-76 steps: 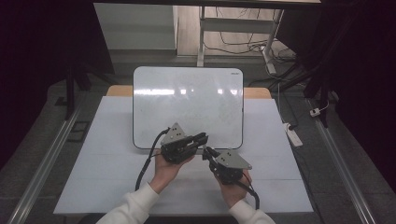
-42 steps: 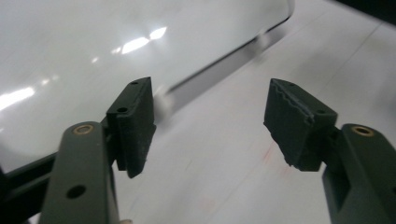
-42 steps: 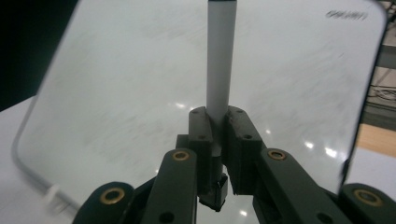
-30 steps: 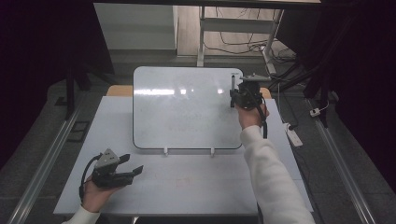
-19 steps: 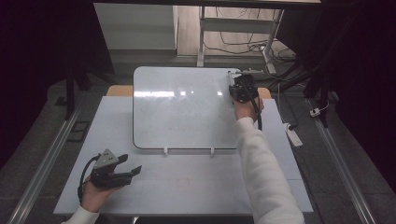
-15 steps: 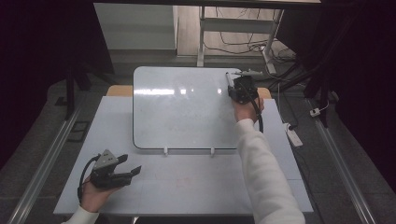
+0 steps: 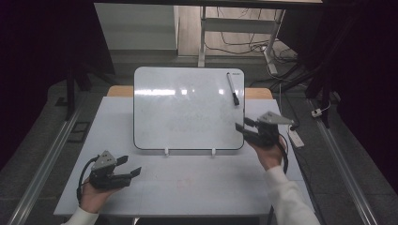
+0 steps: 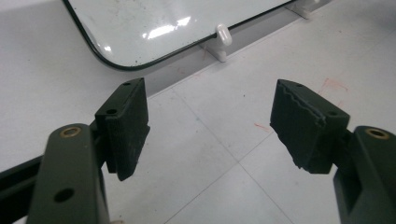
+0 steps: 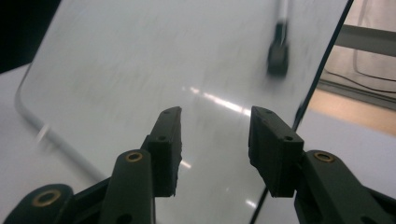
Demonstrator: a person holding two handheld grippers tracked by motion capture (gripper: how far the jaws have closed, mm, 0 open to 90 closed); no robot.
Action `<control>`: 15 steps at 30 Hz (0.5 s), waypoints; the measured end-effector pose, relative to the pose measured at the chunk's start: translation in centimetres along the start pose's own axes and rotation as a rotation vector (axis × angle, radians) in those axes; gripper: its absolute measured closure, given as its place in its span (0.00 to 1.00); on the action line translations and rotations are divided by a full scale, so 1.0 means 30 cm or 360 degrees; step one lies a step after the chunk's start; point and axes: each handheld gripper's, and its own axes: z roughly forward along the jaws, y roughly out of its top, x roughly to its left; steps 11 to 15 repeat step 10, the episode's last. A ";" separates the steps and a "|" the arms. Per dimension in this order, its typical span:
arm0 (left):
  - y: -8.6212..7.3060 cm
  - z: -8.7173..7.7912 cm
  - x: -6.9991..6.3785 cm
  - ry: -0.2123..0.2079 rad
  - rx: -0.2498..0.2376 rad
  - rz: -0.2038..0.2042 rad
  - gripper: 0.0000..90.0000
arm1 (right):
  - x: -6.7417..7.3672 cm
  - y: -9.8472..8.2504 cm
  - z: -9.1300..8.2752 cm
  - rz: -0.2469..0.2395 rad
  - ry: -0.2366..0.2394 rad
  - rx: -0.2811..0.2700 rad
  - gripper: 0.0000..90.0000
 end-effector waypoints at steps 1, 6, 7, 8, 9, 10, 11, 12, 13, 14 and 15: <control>0.001 0.001 -0.001 -0.0005 0.0004 0.0005 0.32 | 0.005 -0.038 -0.026 -0.0007 0.0035 0.0006 0.58; 0.006 0.008 -0.005 -0.0016 0.0009 0.0023 0.32 | 0.014 -0.168 -0.090 -0.0031 0.0112 0.0053 0.56; 0.007 0.009 -0.005 -0.0018 0.0008 0.0025 0.32 | 0.012 -0.187 -0.095 -0.0037 0.0122 0.0066 0.56; 0.008 0.010 -0.005 -0.0019 0.0006 0.0026 0.32 | 0.010 -0.201 -0.099 -0.0043 0.0128 0.0071 0.56; 0.009 0.010 -0.005 -0.0019 0.0004 0.0026 0.32 | 0.007 -0.211 -0.103 -0.0045 0.0131 0.0079 0.56; 0.010 0.011 -0.005 -0.0022 0.0003 0.0028 0.32 | 0.004 -0.219 -0.107 -0.0050 0.0132 0.0088 0.55; 0.010 0.011 -0.005 -0.0022 0.0003 0.0028 0.32 | 0.004 -0.219 -0.107 -0.0050 0.0132 0.0088 0.55; 0.010 0.011 -0.005 -0.0022 0.0003 0.0028 0.32 | 0.004 -0.219 -0.107 -0.0050 0.0132 0.0088 0.55; 0.010 0.011 -0.005 -0.0022 0.0003 0.0028 0.32 | 0.004 -0.219 -0.107 -0.0050 0.0132 0.0088 0.55; 0.010 0.011 -0.005 -0.0022 0.0003 0.0028 0.32 | 0.004 -0.219 -0.107 -0.0050 0.0132 0.0088 0.55; 0.010 0.011 -0.005 -0.0022 0.0003 0.0028 0.32 | 0.004 -0.219 -0.107 -0.0050 0.0132 0.0088 0.55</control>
